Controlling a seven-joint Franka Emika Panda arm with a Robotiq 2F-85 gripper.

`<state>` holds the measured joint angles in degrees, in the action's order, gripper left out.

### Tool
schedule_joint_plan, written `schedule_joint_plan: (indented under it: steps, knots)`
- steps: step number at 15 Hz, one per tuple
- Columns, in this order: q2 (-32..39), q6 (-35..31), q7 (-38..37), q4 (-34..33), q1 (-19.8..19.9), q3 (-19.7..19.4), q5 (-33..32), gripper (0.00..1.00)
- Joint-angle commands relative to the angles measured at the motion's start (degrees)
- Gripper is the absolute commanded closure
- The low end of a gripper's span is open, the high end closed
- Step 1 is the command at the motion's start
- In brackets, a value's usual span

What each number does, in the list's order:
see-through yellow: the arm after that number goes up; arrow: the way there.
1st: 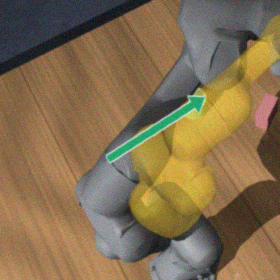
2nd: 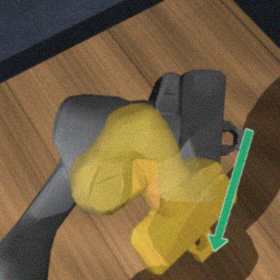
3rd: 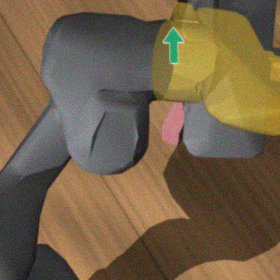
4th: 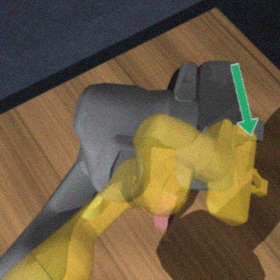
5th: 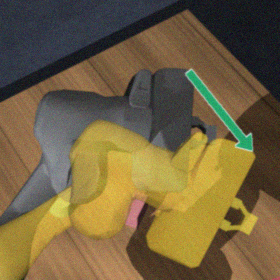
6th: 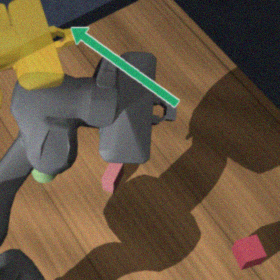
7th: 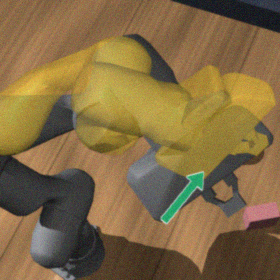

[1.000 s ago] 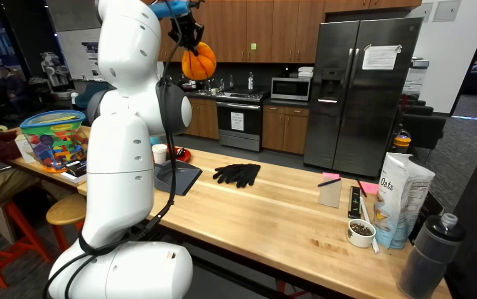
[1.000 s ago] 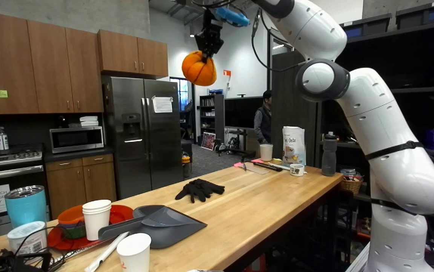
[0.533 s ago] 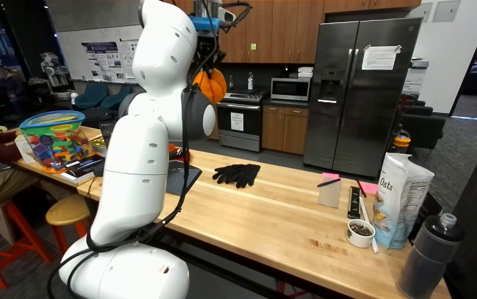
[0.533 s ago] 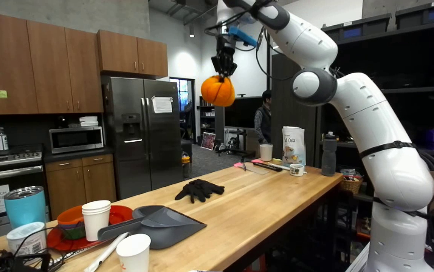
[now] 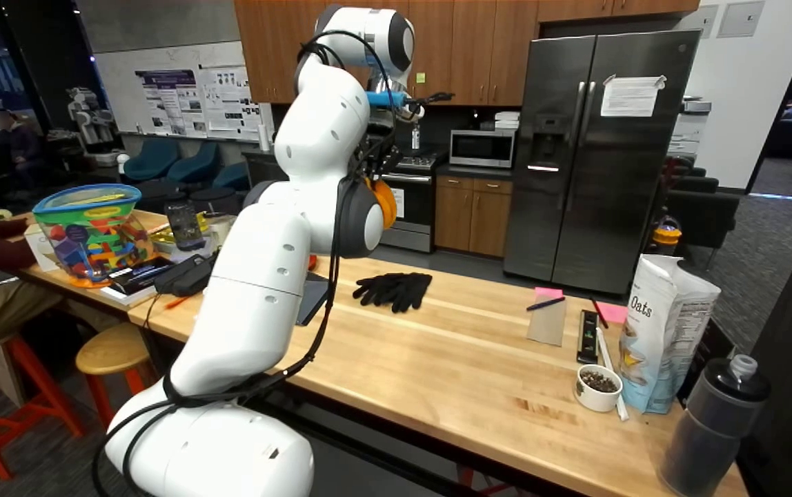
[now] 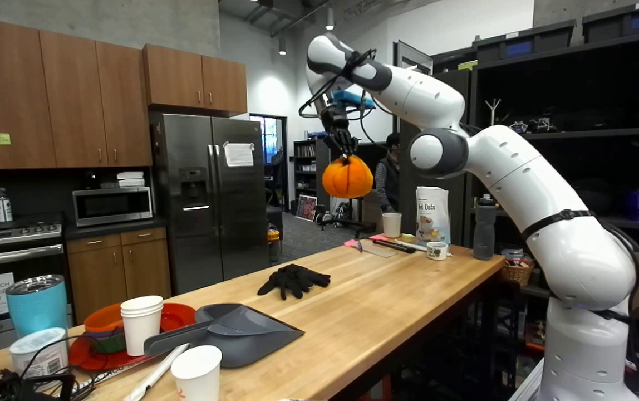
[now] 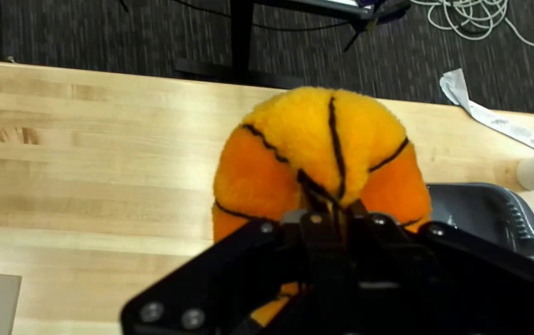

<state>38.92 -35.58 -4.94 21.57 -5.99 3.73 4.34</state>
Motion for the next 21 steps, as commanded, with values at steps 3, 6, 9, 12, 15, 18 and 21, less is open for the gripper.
schedule_joint_plan:
  steps: [3, 6, 9, 12, 15, 18, 21]
  knots:
    - [3.24, 1.13, 12.15, -2.07, -2.58, 0.25, -3.97, 0.97]
    - [3.77, 0.81, 16.15, -1.84, -4.02, 0.54, -4.60, 0.97]
    - [4.51, 0.58, 18.56, -1.65, -5.35, 0.47, -5.43, 0.97]
    - [5.75, 0.50, 21.10, -1.27, -7.10, 0.03, -7.56, 0.97]
    - [7.48, 0.62, 23.73, -1.21, -9.00, -0.23, -10.03, 0.97]
    - [9.64, 1.01, 26.21, -1.01, -11.60, -0.67, -13.33, 0.97]
    - [11.51, 1.02, 28.76, -0.82, -14.78, -1.18, -17.08, 0.97]
